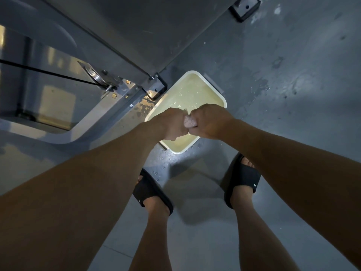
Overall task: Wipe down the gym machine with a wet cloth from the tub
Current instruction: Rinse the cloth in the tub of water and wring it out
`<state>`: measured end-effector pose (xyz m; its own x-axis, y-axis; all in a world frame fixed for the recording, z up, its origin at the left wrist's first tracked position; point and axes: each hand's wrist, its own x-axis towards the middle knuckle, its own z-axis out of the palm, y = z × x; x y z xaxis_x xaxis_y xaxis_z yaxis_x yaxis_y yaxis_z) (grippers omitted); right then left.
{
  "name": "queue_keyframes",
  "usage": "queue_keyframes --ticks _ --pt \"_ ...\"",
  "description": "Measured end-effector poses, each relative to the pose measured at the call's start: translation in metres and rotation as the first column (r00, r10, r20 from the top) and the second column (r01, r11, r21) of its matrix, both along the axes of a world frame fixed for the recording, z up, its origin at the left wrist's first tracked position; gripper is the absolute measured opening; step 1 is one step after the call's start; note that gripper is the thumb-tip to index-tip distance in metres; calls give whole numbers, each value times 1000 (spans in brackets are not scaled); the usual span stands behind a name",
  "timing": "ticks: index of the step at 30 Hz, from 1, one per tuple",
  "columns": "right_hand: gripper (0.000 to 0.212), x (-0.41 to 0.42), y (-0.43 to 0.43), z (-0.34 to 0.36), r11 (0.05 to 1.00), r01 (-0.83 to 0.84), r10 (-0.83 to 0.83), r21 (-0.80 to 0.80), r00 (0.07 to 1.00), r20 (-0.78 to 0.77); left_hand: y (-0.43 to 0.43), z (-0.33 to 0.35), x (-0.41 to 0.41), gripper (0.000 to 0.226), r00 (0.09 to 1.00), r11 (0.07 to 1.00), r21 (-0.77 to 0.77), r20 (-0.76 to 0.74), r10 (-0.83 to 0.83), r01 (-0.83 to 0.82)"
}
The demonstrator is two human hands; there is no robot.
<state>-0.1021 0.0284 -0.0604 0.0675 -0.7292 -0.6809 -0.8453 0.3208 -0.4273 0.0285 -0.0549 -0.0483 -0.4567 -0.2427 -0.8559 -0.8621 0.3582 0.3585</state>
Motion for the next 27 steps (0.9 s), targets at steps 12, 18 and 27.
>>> queue_keyframes --ticks 12,18,27 --pt "8 -10 -26 -7 843 191 -336 503 917 214 16 -7 3 13 968 888 -421 -78 -237 183" --pt "25 -10 -21 -17 855 264 -408 447 875 262 16 -10 4 14 989 929 -366 -113 -93 46" --pt "27 -14 3 -21 969 -4 5 -249 1000 5 -11 13 23 36 509 336 538 210 835 -773"
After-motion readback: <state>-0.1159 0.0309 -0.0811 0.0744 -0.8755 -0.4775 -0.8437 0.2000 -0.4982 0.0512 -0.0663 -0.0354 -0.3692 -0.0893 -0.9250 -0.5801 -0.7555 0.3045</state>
